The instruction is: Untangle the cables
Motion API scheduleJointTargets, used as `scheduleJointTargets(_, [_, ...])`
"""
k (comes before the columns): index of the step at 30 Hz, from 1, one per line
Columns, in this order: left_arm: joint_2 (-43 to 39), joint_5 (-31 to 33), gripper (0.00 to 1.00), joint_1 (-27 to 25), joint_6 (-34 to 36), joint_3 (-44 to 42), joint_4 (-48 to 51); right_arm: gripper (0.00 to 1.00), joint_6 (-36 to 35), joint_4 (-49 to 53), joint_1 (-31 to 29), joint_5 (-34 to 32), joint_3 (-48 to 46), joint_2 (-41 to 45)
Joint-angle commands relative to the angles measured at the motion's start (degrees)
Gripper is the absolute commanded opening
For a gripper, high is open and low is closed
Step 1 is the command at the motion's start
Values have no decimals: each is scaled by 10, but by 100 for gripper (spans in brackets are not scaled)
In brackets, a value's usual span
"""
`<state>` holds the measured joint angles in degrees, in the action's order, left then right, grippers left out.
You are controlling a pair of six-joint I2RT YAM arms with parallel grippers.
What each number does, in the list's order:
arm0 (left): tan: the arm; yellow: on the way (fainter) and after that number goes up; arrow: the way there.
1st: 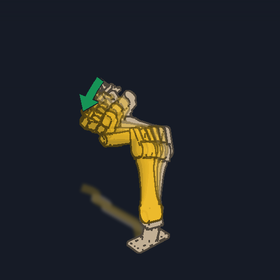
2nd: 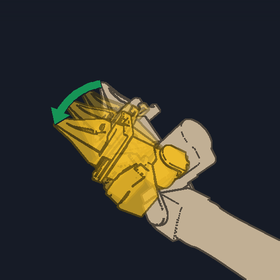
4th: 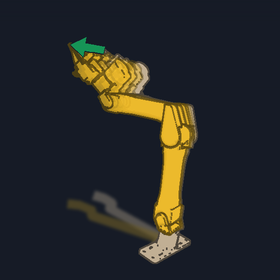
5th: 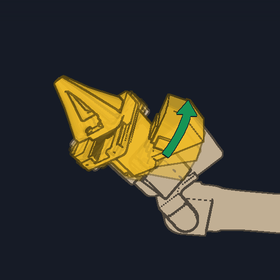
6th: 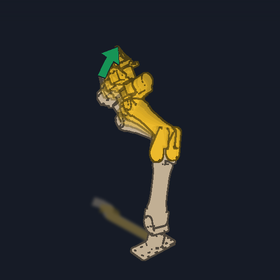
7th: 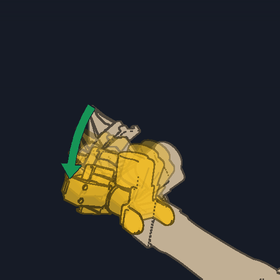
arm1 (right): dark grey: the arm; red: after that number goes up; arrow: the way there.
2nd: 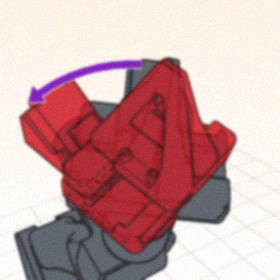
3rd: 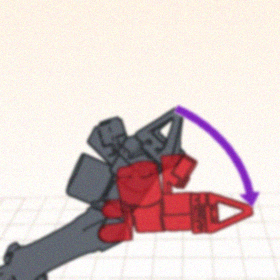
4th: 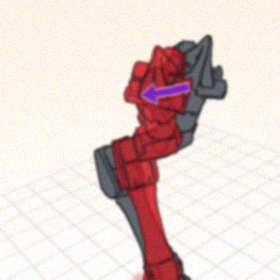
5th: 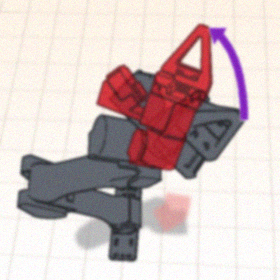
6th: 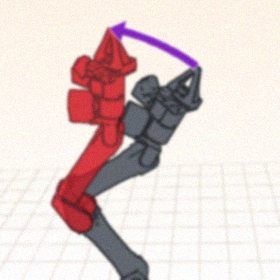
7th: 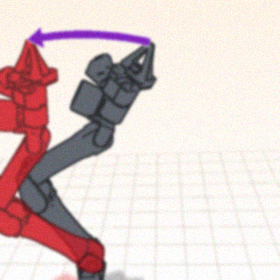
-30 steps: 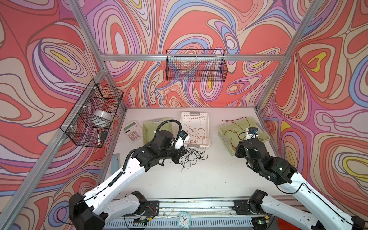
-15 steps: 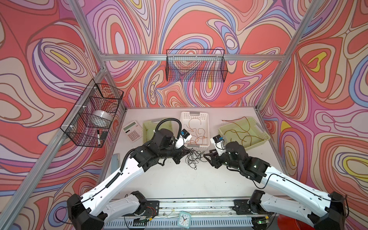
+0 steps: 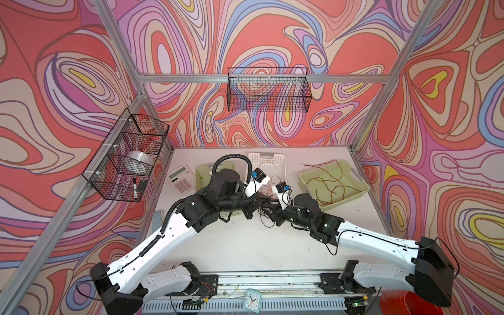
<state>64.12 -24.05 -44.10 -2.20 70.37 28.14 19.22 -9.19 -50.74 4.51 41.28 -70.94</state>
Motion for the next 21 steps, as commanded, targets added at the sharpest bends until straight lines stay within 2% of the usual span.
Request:
scheduleJointTargets(1, [1, -6, 0, -4, -2, 55, -18, 26, 26, -59, -3, 9, -16, -30])
scheduleJointTargets(8, [26, -3, 0, -4, 31, 179, -15, 15, 69, -148, -3, 9, -102, -69])
scheduleJointTargets(13, [55, 12, 0, -3, 58, 271, 1, 13, 99, -229, -3, 6, -164, -111])
scheduleJointTargets(18, [86, 31, 0, -2, 83, 359, 33, 10, 120, -267, -3, 1, -194, -152])
scheduleJointTargets(21, [101, 40, 0, 3, 92, 401, 54, 4, 129, -275, -3, -12, -208, -170])
